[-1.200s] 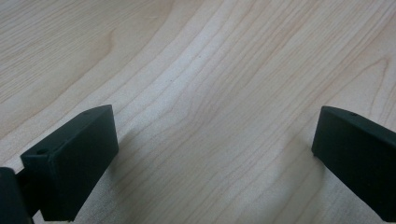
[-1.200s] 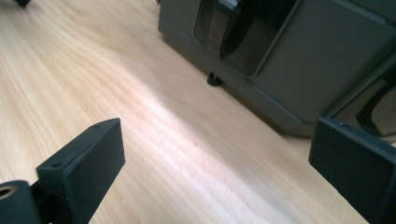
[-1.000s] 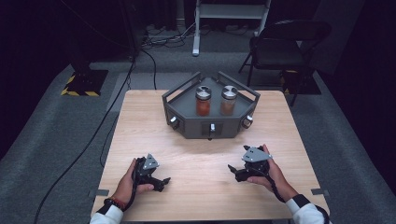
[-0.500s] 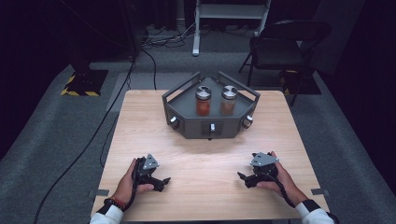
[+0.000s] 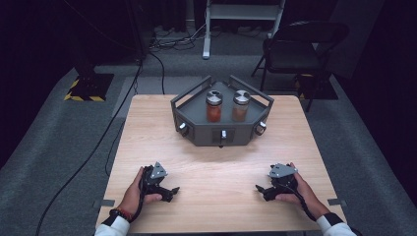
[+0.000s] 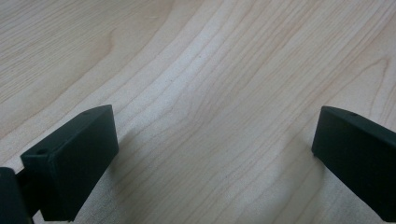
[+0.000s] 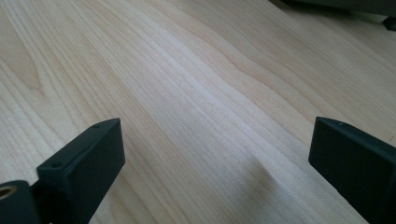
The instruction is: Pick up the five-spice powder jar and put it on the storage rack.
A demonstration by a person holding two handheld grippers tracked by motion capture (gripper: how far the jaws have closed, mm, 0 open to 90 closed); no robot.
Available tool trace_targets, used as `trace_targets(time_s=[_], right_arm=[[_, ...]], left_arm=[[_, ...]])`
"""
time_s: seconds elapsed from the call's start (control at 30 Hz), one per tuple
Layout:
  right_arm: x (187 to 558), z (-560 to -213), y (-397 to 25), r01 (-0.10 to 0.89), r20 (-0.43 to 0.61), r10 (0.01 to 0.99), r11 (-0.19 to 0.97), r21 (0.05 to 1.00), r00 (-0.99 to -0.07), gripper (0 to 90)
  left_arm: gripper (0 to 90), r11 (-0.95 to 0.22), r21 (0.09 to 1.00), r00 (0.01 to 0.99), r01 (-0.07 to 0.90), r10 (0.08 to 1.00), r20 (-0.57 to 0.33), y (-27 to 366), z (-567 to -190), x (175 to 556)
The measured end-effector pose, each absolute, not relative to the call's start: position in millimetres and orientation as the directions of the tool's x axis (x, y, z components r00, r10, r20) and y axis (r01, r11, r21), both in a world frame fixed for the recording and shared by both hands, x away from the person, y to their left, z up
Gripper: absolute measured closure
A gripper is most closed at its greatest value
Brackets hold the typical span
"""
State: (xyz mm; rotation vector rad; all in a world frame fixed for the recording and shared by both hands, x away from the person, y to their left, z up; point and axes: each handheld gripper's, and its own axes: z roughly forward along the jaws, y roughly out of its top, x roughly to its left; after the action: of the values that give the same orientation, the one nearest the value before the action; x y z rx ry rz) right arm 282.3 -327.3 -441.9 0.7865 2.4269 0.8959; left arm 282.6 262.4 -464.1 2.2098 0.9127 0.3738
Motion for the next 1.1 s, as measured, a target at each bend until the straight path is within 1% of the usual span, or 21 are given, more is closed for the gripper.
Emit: trace_targets(time_s=[0.13,0.37,0.6,0.8,1.1], right_arm=[[284,-443,-328,0.370,-0.192,0.637,0.636,0.677,-0.747,3.5],[284,-446,-338,0.393,-0.154,0.652,0.610,0.688,-0.742,3.4],[290,-450,-348,0.435,-0.088,0.673,0.566,0.700,-0.734,0.4],[293,-454,-354,0.463,-0.039,0.687,0.529,0.711,-0.725,0.3],[294,-454,-356,0.461,-0.036,0.682,0.532,0.711,-0.731,0.0]], left_arm=[[0.2,-0.502,0.705,0.709,0.501,0.705,-0.002,262,-464,283],[0.2,-0.502,0.705,0.709,0.501,0.705,-0.002,262,-464,283],[0.2,-0.502,0.705,0.709,0.501,0.705,-0.002,262,-464,282],[0.2,-0.502,0.705,0.709,0.501,0.705,-0.002,262,-464,283],[0.2,-0.501,0.705,0.709,0.501,0.705,-0.003,262,-464,283]])
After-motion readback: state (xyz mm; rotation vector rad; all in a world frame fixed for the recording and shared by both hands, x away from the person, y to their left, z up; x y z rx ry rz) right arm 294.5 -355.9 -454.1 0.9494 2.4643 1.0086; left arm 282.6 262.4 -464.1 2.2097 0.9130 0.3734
